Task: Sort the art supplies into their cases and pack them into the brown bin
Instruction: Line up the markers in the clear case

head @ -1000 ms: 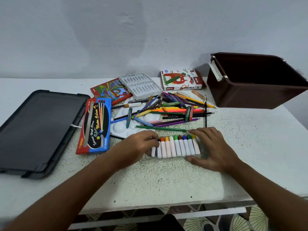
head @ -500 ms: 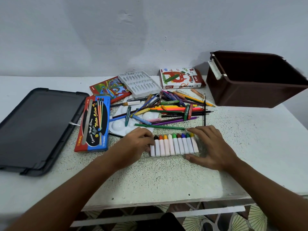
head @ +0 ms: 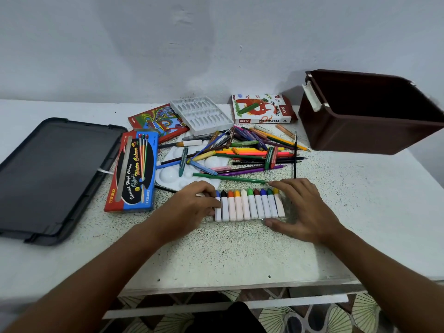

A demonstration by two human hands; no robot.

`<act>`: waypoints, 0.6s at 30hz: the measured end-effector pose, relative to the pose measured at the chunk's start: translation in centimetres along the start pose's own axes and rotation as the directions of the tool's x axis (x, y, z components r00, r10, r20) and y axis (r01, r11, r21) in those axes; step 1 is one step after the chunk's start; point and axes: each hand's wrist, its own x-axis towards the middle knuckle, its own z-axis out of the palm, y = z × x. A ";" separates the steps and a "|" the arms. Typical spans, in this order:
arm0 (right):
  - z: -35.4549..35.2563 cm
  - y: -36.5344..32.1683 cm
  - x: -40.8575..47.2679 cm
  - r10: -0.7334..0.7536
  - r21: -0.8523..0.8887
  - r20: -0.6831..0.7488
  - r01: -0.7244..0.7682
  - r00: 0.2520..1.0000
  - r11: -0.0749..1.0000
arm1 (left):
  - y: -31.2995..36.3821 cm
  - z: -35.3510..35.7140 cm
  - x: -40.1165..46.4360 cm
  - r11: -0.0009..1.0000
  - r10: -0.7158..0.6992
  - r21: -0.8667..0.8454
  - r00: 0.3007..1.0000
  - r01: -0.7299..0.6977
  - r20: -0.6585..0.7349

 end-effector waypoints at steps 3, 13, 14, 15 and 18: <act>0.0 0.0 0.0 -0.005 0.004 -0.003 0.005 1.000 1.000 | -0.3 -0.2 0.1 1.000 0.006 0.004 1.000 -0.006 0.002; 0.0 -0.2 0.0 -0.010 0.008 -0.008 0.010 1.000 1.000 | -0.7 0.7 -0.1 1.000 -0.017 -0.019 1.000 0.017 -0.014; -0.1 -0.2 0.0 -0.010 0.007 -0.008 0.010 1.000 1.000 | -0.8 0.7 -0.1 1.000 -0.017 -0.018 1.000 0.017 -0.011; -0.1 -0.2 0.0 -0.007 0.007 -0.007 0.007 1.000 1.000 | -0.9 0.7 -0.1 1.000 -0.016 -0.016 1.000 0.016 -0.009; 0.0 -0.1 -0.1 0.000 0.008 -0.003 0.000 1.000 1.000 | -1.0 0.5 0.2 1.000 -0.012 -0.021 1.000 0.012 0.003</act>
